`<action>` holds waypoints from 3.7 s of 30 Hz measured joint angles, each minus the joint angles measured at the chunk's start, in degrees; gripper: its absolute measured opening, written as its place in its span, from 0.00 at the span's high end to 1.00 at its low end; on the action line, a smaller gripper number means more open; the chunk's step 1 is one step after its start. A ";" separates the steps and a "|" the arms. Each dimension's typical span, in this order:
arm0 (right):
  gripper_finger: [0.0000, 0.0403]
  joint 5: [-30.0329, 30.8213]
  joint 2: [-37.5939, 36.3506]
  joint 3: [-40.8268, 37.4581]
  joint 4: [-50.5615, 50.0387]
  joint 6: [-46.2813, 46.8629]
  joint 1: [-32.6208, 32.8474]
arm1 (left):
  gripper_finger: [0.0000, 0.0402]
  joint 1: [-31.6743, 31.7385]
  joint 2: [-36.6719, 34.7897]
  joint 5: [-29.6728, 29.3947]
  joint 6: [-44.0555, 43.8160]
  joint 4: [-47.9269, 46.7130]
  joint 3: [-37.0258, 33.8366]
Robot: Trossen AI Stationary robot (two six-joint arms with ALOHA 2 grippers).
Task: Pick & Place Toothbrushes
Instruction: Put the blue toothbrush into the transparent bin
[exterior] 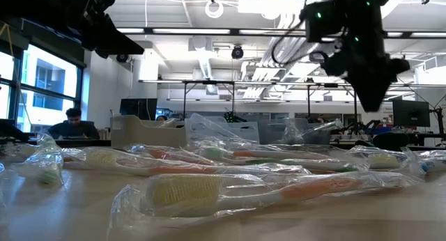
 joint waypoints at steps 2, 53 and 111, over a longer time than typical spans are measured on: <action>0.76 0.05 0.00 -2.69 1.33 0.23 -0.02 | 1.00 0.02 -0.02 0.00 -0.11 -0.20 0.00; 0.93 -1.58 -0.09 -21.97 22.23 2.85 -3.43 | 1.00 0.00 0.00 0.02 -1.55 -1.10 0.00; 0.97 -4.00 -8.55 -10.94 40.78 -27.97 -3.41 | 1.00 0.00 -0.02 -0.95 -8.73 -0.24 0.02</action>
